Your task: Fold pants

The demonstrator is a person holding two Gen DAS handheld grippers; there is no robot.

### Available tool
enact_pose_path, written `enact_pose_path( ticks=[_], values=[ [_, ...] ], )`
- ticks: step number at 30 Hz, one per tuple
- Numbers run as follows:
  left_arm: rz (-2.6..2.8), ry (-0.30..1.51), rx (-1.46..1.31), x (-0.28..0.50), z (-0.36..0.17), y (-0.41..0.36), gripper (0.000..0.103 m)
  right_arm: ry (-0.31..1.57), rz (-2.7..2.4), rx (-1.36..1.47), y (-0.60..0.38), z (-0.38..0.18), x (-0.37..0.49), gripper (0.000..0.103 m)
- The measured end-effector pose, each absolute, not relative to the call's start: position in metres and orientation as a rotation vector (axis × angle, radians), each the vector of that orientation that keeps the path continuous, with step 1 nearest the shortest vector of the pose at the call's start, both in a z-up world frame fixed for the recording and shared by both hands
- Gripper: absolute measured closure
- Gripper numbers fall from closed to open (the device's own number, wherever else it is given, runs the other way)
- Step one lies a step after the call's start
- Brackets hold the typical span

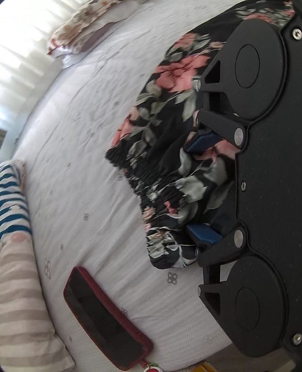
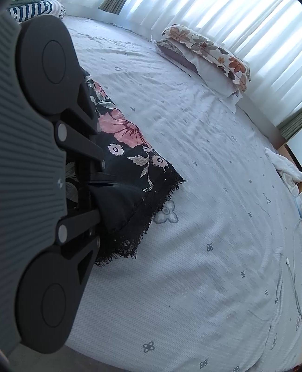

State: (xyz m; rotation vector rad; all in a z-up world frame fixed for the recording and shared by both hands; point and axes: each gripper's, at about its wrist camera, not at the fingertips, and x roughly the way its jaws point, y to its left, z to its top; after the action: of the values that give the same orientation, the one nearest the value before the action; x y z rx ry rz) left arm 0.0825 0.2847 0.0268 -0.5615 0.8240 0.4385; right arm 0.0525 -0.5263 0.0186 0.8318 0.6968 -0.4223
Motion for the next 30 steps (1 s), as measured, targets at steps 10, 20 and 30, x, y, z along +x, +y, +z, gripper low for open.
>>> enact_pose_path(
  ticks=[10,20,30],
  values=[
    [0.489,0.675,-0.519,0.07,0.061,0.283,0.097,0.708,-0.444,0.714,-0.52,0.032,0.051,0.096],
    [0.549,0.677,-0.473,0.047,0.068,0.303,0.097,0.734,-0.452,0.694,-0.524,0.026,0.035,0.098],
    [0.576,0.701,-0.423,0.054,0.057,0.305,0.095,0.766,-0.441,0.688,-0.527,0.016,0.027,0.075]
  ],
)
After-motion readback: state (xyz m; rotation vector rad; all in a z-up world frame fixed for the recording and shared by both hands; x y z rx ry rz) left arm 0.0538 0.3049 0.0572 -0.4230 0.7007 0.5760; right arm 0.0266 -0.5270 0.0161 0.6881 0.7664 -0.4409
